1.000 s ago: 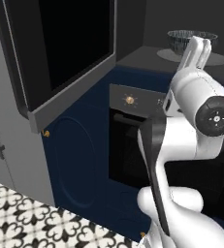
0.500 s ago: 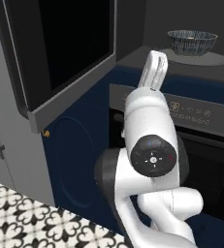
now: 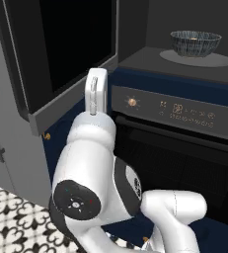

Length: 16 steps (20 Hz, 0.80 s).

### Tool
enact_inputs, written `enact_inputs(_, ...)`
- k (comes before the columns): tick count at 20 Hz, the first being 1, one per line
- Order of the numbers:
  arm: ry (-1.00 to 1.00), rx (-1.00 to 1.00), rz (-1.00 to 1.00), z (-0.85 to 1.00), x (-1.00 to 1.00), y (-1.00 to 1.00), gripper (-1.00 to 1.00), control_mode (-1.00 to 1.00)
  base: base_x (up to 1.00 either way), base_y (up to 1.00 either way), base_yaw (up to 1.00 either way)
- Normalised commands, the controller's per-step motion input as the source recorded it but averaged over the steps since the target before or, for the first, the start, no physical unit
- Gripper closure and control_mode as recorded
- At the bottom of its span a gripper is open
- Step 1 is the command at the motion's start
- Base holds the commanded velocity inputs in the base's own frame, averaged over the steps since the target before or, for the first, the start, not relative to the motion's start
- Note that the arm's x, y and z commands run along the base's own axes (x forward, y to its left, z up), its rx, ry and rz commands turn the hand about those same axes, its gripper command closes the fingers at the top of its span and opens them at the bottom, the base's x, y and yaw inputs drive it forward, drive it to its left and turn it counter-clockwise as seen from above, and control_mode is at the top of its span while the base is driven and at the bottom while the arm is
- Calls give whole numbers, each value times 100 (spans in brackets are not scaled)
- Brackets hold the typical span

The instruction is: Pick the squash from the sink and place it in the bowl. Then pick the bowl and place it in the microwave. Then close the microwave door and press the start button.

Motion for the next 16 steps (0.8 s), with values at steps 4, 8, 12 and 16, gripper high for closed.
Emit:
enact_inputs(4,0,3,-5,-22,-33,95,-100,-100,0,0,0)
enact_inputs(8,-5,1,-12,-27,-11,100,-100,-100,0,0,0)
enact_inputs(12,-6,0,-14,-29,0,100,-100,-100,0,0,0)
enact_inputs(16,-4,0,-14,-41,0,100,-100,-100,0,0,0)
